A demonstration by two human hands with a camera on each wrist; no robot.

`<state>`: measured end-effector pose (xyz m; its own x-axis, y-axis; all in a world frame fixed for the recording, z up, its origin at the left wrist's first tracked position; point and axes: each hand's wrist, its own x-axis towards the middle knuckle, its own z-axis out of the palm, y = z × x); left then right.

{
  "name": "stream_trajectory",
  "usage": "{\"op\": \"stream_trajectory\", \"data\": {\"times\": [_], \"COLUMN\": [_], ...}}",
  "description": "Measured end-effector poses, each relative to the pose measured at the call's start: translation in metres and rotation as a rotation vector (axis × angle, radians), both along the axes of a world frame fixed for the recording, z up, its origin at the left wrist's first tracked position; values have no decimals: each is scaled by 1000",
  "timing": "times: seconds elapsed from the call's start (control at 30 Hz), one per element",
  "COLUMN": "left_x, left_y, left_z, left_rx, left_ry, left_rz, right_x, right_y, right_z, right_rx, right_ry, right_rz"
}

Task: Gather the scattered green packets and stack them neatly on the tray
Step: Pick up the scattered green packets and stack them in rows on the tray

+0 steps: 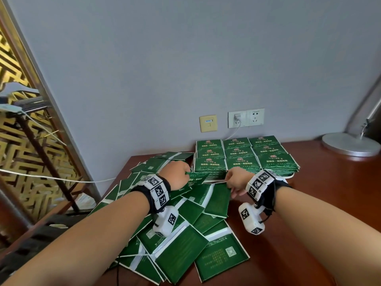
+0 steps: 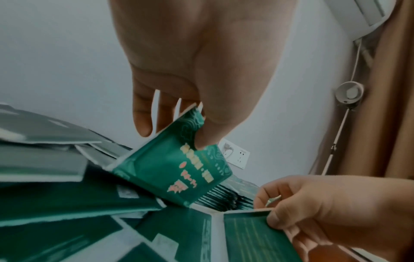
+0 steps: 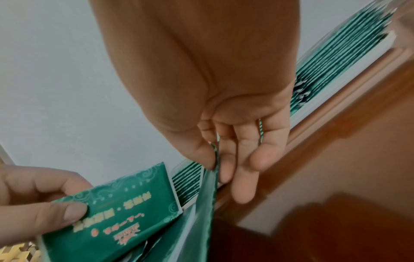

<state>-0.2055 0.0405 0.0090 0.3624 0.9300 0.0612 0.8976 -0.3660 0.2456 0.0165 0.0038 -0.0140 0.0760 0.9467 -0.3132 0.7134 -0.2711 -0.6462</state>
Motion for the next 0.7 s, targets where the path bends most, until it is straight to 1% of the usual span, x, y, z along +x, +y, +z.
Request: {"op": "stream_trajectory", "data": {"times": [0.07, 0.13, 0.27, 0.4, 0.47, 0.57, 0.7], "left_x": [13, 28, 58, 92, 108, 125, 132], "left_y": [-5, -12, -20, -33, -40, -45, -44], "left_z": [5, 8, 10, 8, 6, 1, -7], "left_rx": [-21, -71, -211, -377, -446, -494, -501], "left_ry": [-33, -99, -233, -444, -506, -484, -390], "left_rz": [-13, -11, -7, 8, 9, -5, -19], "right_x": [13, 29, 63, 99, 117, 137, 148], "right_y": [-3, -10, -24, -40, -50, -62, -66], "right_z": [0, 0, 1, 3, 5, 5, 4], "right_rx": [21, 38, 59, 71, 86, 108, 154], "right_ry": [6, -3, -50, -118, -155, -189, -189], "right_rz": [-40, -71, -100, -135, -167, -208, -235]}}
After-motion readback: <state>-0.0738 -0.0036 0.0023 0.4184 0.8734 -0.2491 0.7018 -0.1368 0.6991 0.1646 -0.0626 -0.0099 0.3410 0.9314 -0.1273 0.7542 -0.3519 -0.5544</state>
